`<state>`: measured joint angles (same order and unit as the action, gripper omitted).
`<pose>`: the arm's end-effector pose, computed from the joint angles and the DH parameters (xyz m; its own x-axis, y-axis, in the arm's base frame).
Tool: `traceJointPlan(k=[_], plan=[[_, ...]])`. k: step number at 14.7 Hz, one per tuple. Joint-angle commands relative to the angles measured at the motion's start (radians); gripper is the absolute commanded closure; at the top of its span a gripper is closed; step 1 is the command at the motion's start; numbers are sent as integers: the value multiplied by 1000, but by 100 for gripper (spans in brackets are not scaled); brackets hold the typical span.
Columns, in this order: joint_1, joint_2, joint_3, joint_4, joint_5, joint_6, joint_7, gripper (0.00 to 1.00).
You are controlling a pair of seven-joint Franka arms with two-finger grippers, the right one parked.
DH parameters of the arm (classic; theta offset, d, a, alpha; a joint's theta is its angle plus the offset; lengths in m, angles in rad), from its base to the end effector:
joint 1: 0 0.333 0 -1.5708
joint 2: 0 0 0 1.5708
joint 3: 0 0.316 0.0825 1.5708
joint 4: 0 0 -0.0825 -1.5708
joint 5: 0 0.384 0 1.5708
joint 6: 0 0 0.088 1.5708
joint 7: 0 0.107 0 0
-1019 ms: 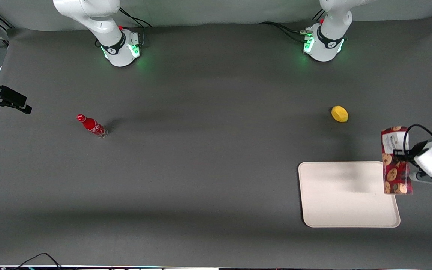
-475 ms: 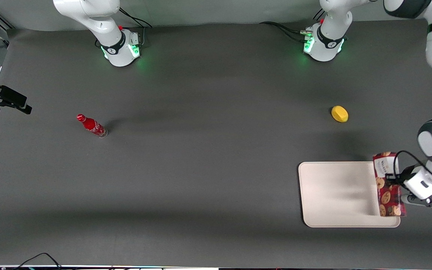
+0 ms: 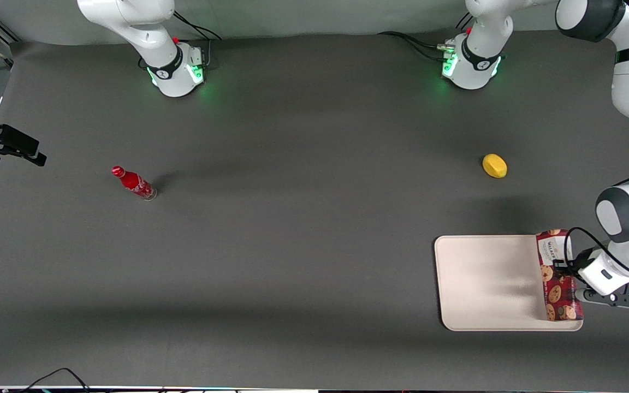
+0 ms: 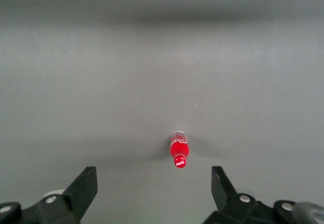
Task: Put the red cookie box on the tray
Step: 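Open the left gripper to release the box on the tray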
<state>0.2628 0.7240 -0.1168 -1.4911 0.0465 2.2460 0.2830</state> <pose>0.7092 0.1202 0.2488 0.9900 -0.1338 0.0456 -0.1352 -0.9904 0.0283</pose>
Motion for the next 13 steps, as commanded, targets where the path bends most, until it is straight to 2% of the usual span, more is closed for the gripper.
traceJointPlan(k=[1, 10, 11, 12, 13], plan=[[-7, 18, 20, 17, -4, 20, -15, 100], [10, 35, 22, 15, 25, 49, 4, 100], [10, 37, 22, 15, 33, 49, 5, 73], [12, 35, 20, 15, 38, 55, 11, 26], [12, 35, 20, 15, 38, 63, 13, 0]])
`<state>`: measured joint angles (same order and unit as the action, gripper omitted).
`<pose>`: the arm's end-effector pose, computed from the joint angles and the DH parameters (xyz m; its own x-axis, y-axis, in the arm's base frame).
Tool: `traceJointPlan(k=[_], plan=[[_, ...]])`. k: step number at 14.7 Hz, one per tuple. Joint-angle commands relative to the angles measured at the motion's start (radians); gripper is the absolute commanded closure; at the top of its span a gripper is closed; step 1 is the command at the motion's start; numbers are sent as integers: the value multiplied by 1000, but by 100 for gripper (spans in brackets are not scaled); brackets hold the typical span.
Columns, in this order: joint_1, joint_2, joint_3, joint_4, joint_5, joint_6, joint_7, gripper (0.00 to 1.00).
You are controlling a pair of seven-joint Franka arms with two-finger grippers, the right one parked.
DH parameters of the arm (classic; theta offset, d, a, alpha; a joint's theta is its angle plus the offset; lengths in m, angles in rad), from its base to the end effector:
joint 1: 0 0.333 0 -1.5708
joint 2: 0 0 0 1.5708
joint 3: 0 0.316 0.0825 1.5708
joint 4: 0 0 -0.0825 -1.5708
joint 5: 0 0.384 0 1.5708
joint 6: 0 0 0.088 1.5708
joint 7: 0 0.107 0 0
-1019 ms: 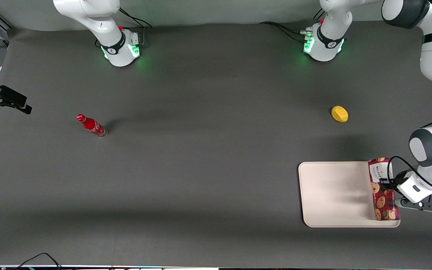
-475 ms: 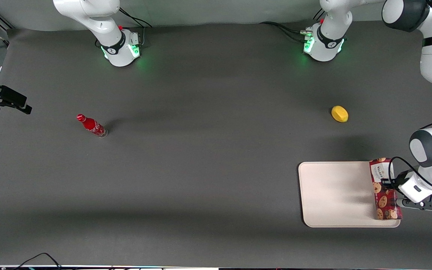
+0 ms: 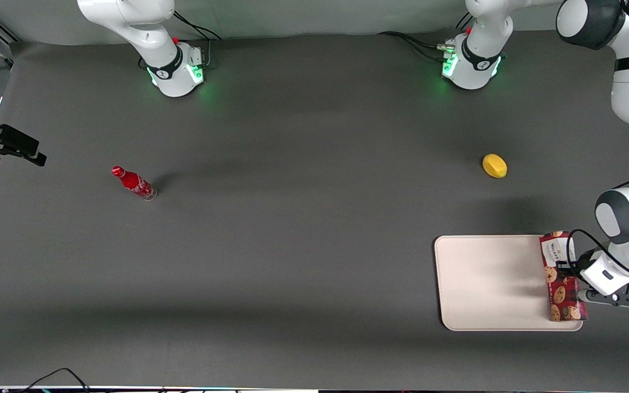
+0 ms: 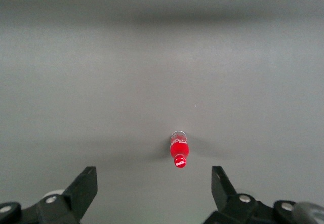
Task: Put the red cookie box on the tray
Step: 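Open the left gripper to release the box on the tray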
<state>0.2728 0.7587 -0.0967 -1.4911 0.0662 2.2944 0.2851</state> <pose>0.7073 0.1395 0.2275 0.9911 -0.1232 0.0508 -0.1234 -0.9924 0.0005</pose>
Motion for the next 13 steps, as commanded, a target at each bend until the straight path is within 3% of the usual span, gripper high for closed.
traceJointPlan(k=[1, 5, 13], plan=[[5, -2, 0, 15, 18, 13, 12, 0], [-3, -42, -1, 17, 20, -44, 5, 0], [-46, -310, -11, 0, 47, -508, -6, 0]])
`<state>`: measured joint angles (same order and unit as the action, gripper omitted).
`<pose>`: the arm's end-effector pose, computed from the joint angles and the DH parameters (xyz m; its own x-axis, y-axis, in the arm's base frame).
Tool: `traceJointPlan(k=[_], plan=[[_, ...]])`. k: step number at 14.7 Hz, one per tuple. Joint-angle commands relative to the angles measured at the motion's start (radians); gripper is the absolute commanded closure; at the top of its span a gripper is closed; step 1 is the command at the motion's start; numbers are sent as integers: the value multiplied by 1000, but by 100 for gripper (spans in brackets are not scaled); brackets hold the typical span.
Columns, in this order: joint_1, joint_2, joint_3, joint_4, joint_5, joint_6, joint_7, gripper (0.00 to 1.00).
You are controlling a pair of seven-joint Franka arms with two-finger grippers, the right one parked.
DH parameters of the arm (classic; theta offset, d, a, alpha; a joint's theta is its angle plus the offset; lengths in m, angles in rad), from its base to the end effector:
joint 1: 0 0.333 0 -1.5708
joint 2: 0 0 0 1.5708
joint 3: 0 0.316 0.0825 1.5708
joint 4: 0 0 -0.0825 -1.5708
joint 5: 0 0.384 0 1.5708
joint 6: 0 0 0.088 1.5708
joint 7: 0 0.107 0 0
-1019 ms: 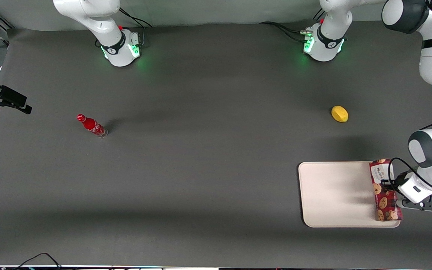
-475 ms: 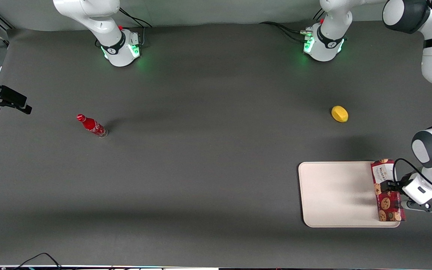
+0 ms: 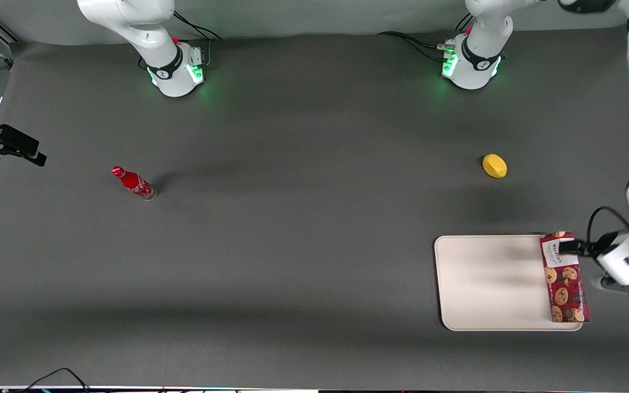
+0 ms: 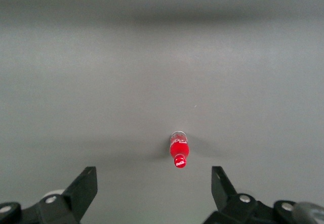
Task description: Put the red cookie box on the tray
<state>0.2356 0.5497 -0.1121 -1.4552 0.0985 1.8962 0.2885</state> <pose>0.6865 0.1055 0.3586 0.9764 -0.1859 -0.1096 -0.1870 -0.9824 0.0002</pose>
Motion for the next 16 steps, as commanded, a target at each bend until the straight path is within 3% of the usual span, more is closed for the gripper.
traceJointPlan(k=[1, 4, 10, 12, 16], plan=[[-21, -138, 3, -40, 15, -164, -12, 0], [-51, -241, 5, -62, 14, -291, -69, 0], [-82, -522, 3, -354, 9, -263, -156, 0], [-128, -583, 6, -382, 7, -287, -198, 0], [-307, -633, 156, -360, 6, -351, -224, 0]])
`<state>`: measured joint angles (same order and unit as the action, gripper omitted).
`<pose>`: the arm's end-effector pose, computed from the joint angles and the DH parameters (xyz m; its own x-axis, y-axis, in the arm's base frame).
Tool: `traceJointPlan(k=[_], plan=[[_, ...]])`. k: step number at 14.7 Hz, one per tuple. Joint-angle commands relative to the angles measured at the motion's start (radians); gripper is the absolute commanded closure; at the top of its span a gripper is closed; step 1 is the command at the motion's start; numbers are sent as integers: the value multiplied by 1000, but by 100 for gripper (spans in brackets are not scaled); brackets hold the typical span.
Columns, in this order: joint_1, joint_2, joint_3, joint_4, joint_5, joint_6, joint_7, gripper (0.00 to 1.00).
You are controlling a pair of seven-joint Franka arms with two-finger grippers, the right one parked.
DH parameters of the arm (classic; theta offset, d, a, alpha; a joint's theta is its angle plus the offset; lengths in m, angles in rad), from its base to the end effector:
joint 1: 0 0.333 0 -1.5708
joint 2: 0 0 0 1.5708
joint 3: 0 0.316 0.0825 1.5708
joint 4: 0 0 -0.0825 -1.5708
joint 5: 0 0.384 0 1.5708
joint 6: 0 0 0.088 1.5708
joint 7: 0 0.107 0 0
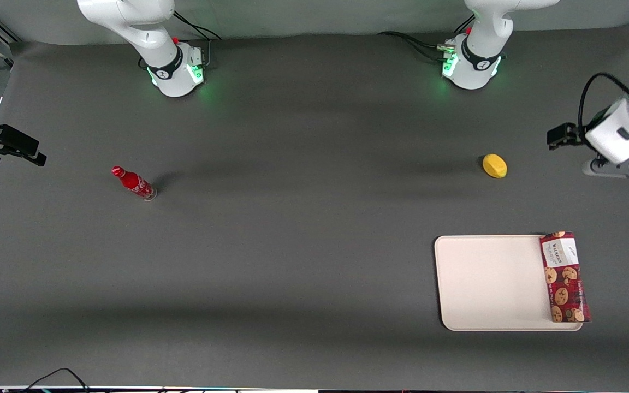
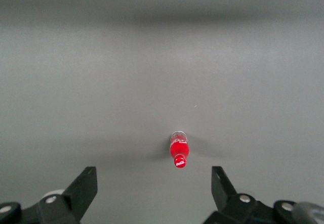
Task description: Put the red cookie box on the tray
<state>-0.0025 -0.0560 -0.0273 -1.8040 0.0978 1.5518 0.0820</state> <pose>0.5228 -0.0053 0.5451 0.9733 -0.1084 -0.2022 -0.1270 -0.9886 -0.0814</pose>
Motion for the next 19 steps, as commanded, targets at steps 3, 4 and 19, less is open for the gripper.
traceJointPlan(k=[3, 4, 19], plan=[[-85, 96, 75, 153, 8, -15, -19, 0], [-83, 111, 75, 176, 8, -27, -13, 0], [-87, 148, 72, 219, -90, 56, -8, 0]])
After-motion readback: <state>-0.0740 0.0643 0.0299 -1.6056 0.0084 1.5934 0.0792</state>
